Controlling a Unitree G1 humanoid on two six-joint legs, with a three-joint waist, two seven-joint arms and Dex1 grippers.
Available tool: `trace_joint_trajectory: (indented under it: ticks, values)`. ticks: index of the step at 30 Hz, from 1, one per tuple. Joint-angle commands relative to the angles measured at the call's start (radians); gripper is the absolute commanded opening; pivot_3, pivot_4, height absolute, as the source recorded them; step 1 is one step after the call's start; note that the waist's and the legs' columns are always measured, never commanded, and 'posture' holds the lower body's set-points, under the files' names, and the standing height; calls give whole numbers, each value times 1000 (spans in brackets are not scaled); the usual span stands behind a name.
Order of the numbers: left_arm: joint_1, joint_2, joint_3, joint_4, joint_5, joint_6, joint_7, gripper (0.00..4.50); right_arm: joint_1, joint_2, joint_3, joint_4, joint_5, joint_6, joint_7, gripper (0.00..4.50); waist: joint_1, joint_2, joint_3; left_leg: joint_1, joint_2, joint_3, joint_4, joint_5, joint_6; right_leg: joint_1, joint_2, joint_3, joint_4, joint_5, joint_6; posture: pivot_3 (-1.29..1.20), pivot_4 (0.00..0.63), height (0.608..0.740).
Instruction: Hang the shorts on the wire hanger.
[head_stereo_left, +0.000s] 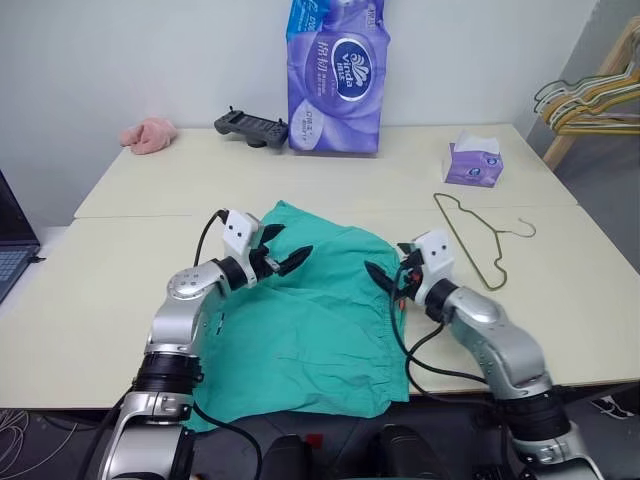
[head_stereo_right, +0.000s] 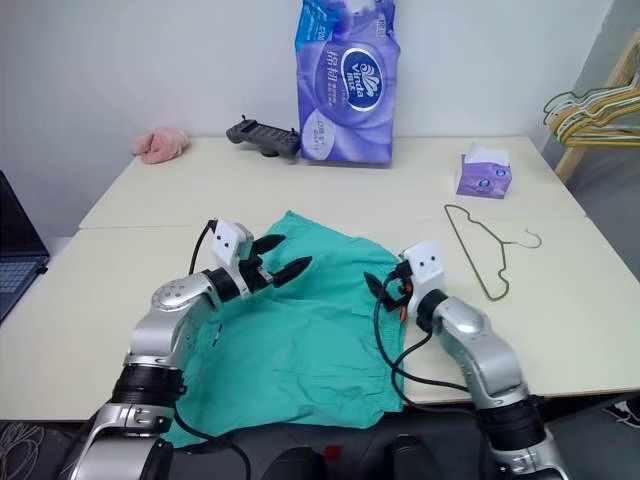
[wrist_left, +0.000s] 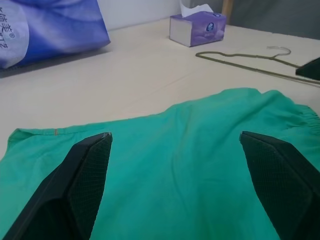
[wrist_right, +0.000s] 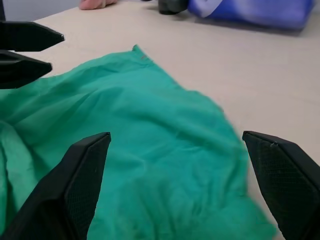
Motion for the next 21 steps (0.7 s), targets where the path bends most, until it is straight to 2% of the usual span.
trace_joint_trajectory:
  ticks: [1, 12, 18, 21]
  values:
    - [37, -14, 2, -52, 18, -1, 49, 4340, -8, 26, 3, 34, -51, -72, -1, 4500, 0, 0, 0, 0, 0, 0, 0, 0, 0, 0, 0, 0, 0, 1, -1, -34, 97, 740]
    - [121, -68, -47, 97, 102, -36, 111, 4340, -60, 89, -36, 242, -99, -15, -22, 4500, 1, -1, -2, 0, -1, 1, 0, 0, 0, 0, -1, 1, 0, 1, -1, -17, 77, 740]
    - [145, -55, -39, 152, 123, -75, 127, 4340, -101, 64, -57, 341, -164, -70, -46, 4500, 0, -3, -18, 7, -1, 3, -4, 0, 0, 4, -1, 2, 0, 1, -1, -12, 72, 740]
    - [147, -49, -27, 161, 125, -96, 132, 4340, -88, 47, -69, 290, -161, -75, -26, 4500, 0, -2, -22, 9, -1, 5, -7, 0, 0, 5, -1, 4, -1, 1, -1, -9, 76, 740]
